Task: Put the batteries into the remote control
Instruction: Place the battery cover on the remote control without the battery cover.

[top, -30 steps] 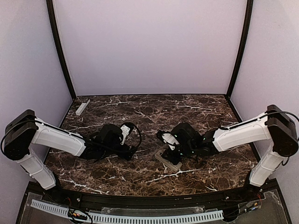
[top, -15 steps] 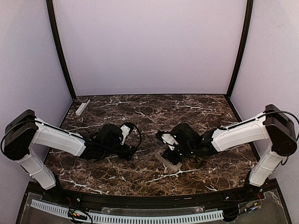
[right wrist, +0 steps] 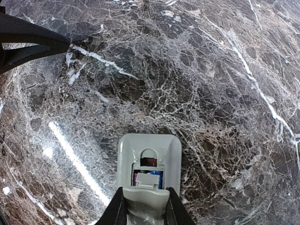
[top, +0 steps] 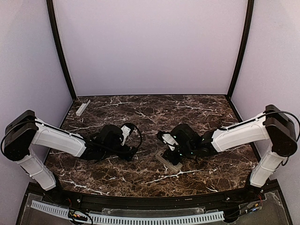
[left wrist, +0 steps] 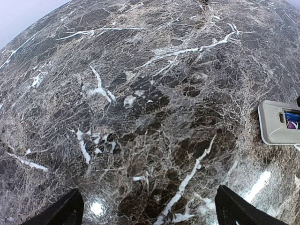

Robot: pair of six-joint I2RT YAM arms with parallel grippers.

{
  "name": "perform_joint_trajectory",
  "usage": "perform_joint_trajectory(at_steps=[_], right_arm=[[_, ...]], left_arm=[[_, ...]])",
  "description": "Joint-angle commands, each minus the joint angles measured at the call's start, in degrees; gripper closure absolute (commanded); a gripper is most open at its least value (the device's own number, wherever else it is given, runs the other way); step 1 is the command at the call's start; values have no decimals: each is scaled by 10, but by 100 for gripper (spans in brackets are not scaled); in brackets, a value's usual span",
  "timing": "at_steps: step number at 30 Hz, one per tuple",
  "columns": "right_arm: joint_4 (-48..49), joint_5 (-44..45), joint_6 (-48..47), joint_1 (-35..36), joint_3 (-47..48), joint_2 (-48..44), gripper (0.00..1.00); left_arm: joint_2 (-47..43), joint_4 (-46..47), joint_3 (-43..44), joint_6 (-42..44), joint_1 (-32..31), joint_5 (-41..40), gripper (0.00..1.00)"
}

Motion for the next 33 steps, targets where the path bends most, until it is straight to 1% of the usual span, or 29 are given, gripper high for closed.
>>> perform_joint_trajectory(at_steps=[1,5,13,19,33], right_arm=[[-21,-4,12,6,5,17,82],[-40,-7,6,6,11,23,83],[-69,-15,-9,6,28,33,83],[-85,-25,2,6,39,50,78],[-87,-18,13,6,39,47,72]], left_arm=[[-2,2,-4,-4,0,7,2],[1,2,-3,-2,0,8,1],[3,3,-2,-2,0,10,1],[4,3,-1,-1,0,10,1],[11,2,7,7,0,11,1]])
